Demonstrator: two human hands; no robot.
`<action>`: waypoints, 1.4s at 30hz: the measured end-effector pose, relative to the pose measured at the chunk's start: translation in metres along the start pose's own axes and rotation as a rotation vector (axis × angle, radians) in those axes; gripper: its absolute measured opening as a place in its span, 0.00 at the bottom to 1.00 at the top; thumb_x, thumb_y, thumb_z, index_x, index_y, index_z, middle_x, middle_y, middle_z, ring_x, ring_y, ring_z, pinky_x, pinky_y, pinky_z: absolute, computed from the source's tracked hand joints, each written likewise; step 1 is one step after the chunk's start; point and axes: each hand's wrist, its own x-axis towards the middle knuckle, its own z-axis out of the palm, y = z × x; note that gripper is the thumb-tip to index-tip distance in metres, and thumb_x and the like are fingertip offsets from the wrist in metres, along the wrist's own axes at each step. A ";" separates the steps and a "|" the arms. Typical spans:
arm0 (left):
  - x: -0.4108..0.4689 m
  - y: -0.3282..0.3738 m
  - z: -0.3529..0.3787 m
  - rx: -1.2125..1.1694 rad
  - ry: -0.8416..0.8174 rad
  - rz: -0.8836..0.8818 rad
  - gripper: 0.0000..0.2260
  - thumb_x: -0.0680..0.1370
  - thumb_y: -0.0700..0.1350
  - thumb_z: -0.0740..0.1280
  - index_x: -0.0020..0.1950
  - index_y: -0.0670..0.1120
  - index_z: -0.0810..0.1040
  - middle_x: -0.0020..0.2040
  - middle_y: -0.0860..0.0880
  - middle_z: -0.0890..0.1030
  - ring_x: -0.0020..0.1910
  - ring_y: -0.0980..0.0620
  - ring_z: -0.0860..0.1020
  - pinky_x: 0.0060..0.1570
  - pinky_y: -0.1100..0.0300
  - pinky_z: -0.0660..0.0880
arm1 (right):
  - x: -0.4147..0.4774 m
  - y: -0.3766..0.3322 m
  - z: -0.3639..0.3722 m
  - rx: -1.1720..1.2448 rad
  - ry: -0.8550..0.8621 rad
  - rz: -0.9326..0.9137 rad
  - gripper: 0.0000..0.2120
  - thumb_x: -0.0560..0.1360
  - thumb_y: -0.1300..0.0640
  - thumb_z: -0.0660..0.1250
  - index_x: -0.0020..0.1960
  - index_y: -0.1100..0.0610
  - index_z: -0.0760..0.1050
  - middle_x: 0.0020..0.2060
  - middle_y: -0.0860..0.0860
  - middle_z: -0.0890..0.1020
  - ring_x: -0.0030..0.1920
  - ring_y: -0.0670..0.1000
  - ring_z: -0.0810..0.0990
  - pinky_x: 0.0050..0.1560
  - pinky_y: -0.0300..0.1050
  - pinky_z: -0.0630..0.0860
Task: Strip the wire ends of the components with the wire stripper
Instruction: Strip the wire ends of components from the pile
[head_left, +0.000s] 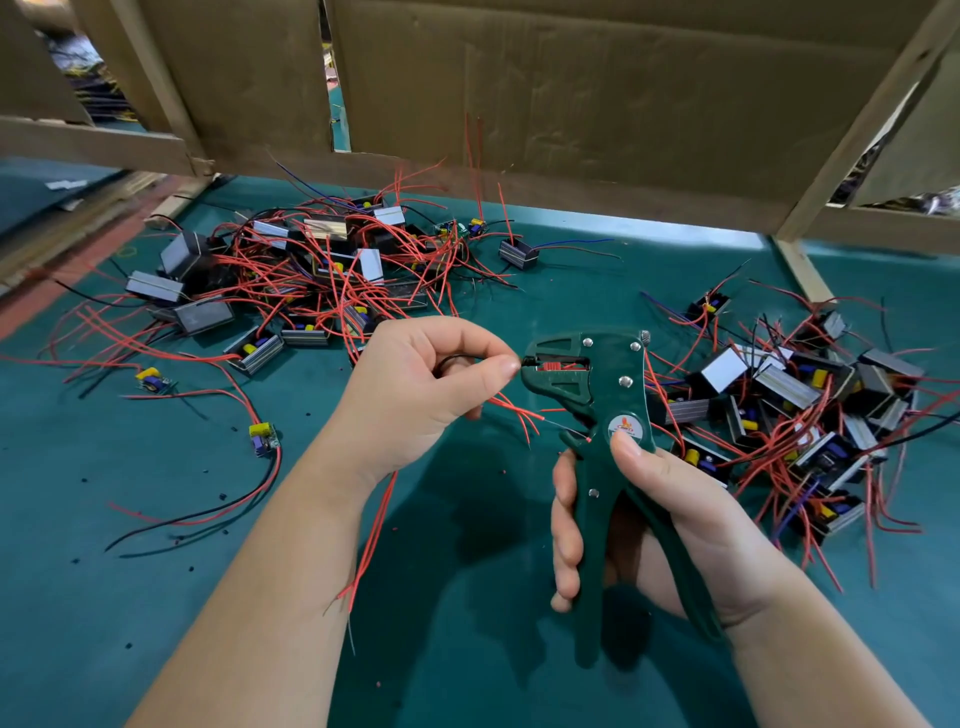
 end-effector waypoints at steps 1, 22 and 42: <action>0.000 0.000 0.000 0.002 -0.004 0.001 0.04 0.69 0.40 0.70 0.35 0.48 0.82 0.27 0.42 0.67 0.23 0.56 0.67 0.28 0.67 0.71 | 0.000 0.000 0.000 0.001 -0.003 0.000 0.24 0.65 0.40 0.76 0.45 0.61 0.78 0.33 0.62 0.77 0.32 0.60 0.78 0.38 0.57 0.78; 0.003 -0.022 -0.012 0.633 -0.121 -0.037 0.16 0.77 0.59 0.58 0.36 0.56 0.79 0.30 0.48 0.75 0.30 0.51 0.74 0.37 0.53 0.71 | 0.004 -0.009 -0.011 0.055 0.390 -0.026 0.21 0.66 0.38 0.65 0.37 0.58 0.75 0.29 0.58 0.74 0.27 0.56 0.74 0.29 0.49 0.76; -0.001 -0.022 0.014 0.654 -0.146 0.028 0.14 0.79 0.57 0.59 0.36 0.57 0.76 0.31 0.58 0.76 0.30 0.59 0.73 0.32 0.66 0.65 | 0.016 0.007 0.004 0.146 0.278 -0.398 0.30 0.69 0.59 0.63 0.71 0.60 0.69 0.43 0.63 0.79 0.37 0.62 0.80 0.42 0.59 0.79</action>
